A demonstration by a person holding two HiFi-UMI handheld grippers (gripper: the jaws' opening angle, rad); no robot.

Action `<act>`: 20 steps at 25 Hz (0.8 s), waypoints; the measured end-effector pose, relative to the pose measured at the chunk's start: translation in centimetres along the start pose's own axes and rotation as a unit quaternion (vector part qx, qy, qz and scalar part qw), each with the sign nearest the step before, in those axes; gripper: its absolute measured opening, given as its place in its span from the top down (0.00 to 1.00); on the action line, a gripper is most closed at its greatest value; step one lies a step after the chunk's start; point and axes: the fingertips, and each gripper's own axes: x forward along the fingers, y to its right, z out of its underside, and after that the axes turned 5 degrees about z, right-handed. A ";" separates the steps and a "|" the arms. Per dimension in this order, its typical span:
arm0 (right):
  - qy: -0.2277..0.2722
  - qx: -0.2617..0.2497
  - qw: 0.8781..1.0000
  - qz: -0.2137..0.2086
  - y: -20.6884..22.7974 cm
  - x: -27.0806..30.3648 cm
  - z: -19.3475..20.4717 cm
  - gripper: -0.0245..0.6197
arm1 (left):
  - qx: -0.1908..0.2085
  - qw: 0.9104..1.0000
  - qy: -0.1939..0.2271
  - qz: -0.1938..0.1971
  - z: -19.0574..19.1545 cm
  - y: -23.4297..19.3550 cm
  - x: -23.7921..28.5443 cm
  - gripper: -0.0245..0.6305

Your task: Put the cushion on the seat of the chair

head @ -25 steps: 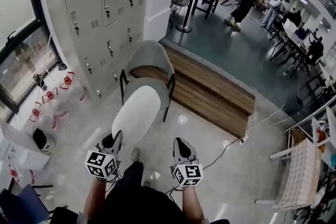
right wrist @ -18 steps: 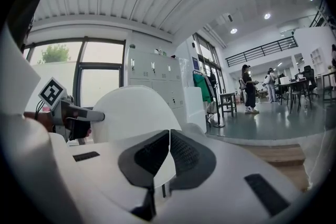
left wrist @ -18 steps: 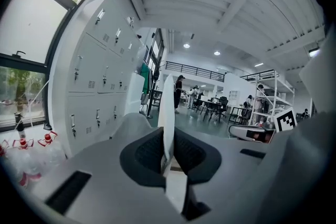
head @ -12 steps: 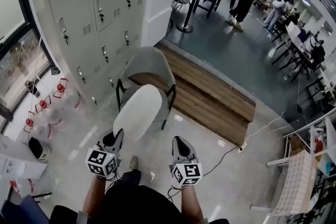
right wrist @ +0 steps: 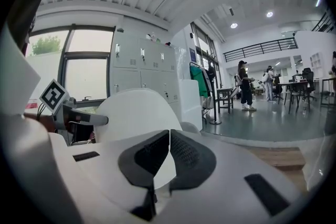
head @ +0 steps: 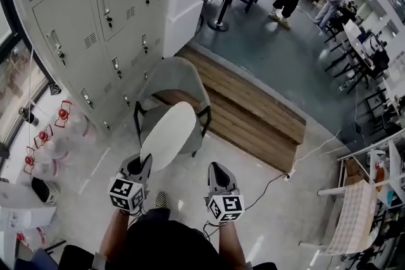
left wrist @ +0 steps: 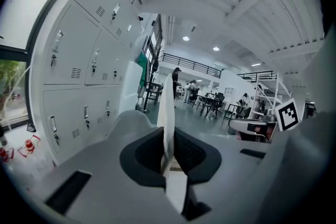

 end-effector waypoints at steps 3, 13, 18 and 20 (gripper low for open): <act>-0.008 0.001 1.000 0.008 0.0 2.3 -0.1 0.91 | 0.002 1.000 -0.010 0.011 -0.2 -1.7 2.0 0.90; -0.036 0.012 0.999 0.030 2.0 7.0 1.3 0.91 | -0.013 0.999 -0.030 0.030 0.7 -5.2 7.6 0.90; -0.045 0.011 0.999 0.023 3.3 10.1 2.0 0.91 | -0.035 0.998 -0.035 0.030 1.9 -6.5 10.7 0.90; -0.047 0.015 0.999 0.019 4.4 11.6 2.4 0.91 | -0.035 0.998 -0.039 0.027 2.4 -6.9 12.5 0.90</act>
